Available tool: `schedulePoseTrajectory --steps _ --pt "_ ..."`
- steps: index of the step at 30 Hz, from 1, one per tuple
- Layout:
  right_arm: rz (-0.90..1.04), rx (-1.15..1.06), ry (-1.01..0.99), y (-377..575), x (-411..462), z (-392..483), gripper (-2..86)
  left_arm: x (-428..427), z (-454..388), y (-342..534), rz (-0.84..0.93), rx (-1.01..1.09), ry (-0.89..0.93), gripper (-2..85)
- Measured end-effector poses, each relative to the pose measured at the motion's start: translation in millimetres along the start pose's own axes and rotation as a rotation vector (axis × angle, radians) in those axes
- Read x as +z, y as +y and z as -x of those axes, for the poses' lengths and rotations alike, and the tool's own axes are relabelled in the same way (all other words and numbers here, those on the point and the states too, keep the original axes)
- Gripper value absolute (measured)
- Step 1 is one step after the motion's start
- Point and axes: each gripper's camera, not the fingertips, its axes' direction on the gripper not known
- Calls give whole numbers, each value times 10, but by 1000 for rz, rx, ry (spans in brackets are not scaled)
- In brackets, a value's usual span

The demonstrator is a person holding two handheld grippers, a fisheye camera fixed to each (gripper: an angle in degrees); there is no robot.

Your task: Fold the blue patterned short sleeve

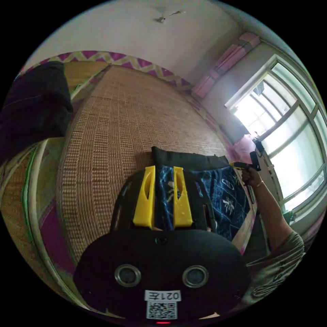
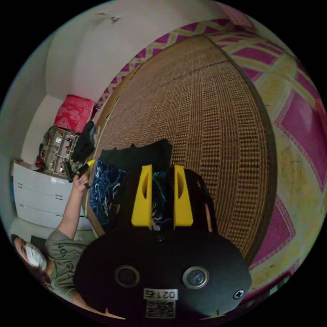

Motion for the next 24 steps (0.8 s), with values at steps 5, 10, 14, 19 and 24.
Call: schedulePoseTrajectory --steps 5,10,14,19,24 --pt "21 4 -99 -98 76 -71 54 333 58 -240 157 -47 74 48" --pt "-84 -28 -164 23 -71 106 16 -32 -223 -126 36 67 103 -6" --pt "-194 -192 -375 480 -615 545 9 -957 -722 382 -172 288 247 -9" --pt "-188 -500 -500 1752 -1300 1356 6 -2077 -1410 1550 -241 602 368 -10" --pt "-137 -688 -461 3513 -1455 1957 6 -2686 -2019 3168 -216 784 354 -9"
